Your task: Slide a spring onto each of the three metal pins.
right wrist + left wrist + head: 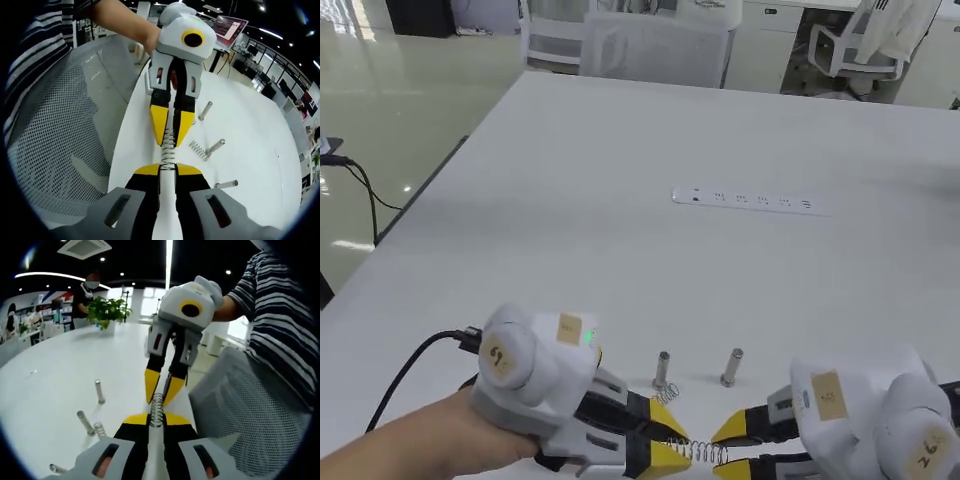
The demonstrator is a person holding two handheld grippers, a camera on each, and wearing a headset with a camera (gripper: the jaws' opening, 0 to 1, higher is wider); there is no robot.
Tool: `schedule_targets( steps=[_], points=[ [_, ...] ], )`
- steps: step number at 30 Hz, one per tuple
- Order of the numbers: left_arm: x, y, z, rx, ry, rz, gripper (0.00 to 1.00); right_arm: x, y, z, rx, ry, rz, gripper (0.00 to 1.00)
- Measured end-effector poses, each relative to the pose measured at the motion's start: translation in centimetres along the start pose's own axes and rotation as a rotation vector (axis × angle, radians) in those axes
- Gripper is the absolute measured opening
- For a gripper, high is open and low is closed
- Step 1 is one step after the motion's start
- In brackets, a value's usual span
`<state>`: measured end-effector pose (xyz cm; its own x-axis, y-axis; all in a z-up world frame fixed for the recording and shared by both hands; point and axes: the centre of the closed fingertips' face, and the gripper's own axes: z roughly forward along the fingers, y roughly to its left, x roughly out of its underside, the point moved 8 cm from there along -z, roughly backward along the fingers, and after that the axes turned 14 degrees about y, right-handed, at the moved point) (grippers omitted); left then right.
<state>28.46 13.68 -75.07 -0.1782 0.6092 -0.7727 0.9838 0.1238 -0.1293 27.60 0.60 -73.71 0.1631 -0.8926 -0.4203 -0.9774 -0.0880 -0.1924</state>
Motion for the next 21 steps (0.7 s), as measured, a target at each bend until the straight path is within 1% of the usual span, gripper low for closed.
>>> schedule_targets(
  steps=[5,9,14,19,21],
  points=[
    [0.1,0.1,-0.2,-0.010,-0.001,0.001,0.02,-0.2,-0.2,-0.5,0.013,-0.018,-0.002,0.07],
    [0.2,0.2,-0.3,-0.014,-0.004,-0.009,0.02,-0.5,-0.5,-1.1,0.024,-0.044,-0.001,0.07],
    [0.4,0.0,-0.3,-0.015,-0.001,-0.006,0.02,-1.4,-0.6,-2.0,0.009,-0.101,0.020,0.07],
    [0.5,0.0,-0.2,-0.022,0.000,-0.005,0.02,-2.0,-0.7,-2.1,0.007,-0.111,0.012,0.07],
    [0.5,0.0,-0.1,-0.021,0.001,-0.003,0.02,-2.4,-0.7,-2.3,-0.002,-0.134,0.023,0.07]
  ],
)
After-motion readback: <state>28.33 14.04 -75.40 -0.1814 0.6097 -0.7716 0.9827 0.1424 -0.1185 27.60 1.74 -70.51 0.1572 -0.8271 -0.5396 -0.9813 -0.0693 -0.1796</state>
